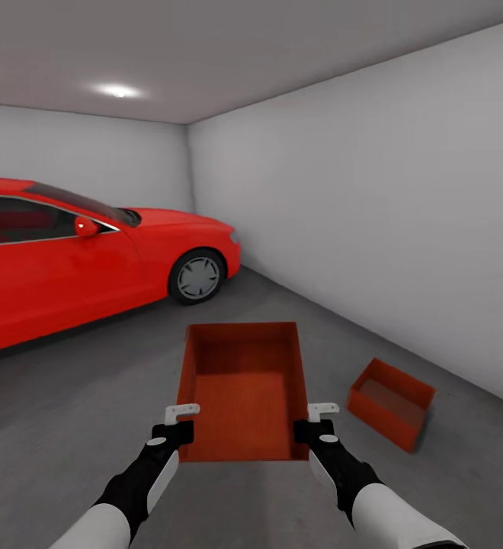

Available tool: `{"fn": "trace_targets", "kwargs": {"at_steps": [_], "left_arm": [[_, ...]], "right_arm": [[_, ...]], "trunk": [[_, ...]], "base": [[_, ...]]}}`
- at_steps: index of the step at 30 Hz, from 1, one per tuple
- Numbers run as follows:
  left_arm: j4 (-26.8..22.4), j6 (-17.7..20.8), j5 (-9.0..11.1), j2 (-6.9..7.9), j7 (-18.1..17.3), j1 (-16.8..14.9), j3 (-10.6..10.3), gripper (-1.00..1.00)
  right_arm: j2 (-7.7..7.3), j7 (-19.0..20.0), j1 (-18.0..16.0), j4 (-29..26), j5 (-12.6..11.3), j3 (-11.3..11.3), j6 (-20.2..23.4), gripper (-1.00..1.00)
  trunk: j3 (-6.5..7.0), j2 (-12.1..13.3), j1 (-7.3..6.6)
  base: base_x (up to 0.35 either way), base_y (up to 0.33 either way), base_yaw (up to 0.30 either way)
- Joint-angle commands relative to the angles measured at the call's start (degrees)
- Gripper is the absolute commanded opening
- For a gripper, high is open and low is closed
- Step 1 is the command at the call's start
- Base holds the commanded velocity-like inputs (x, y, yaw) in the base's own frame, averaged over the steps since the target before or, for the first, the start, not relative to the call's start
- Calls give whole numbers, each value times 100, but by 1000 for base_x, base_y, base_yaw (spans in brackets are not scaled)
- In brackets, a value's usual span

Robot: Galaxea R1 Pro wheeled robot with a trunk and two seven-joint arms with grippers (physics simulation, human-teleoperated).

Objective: Move the two storage containers from the living room to the garage. In the garage, place one container on the floor and stack the other container on top of it (either order is fine).

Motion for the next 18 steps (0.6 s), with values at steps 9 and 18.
{"fn": "trace_targets", "kwargs": {"at_steps": [9,18], "left_arm": [[-144,-228,218,2,77,-5,119,-100],[-138,-228,218,0,77,-5,116,-100]], "right_arm": [[0,-71,1,-3,21,-94,46,-100],[-5,-71,-2,-3,22,-94,46,-100]], "trunk": [[5,-14,4],[25,-14,4]], "base": [[0,0,-257],[0,0,-282]]}}
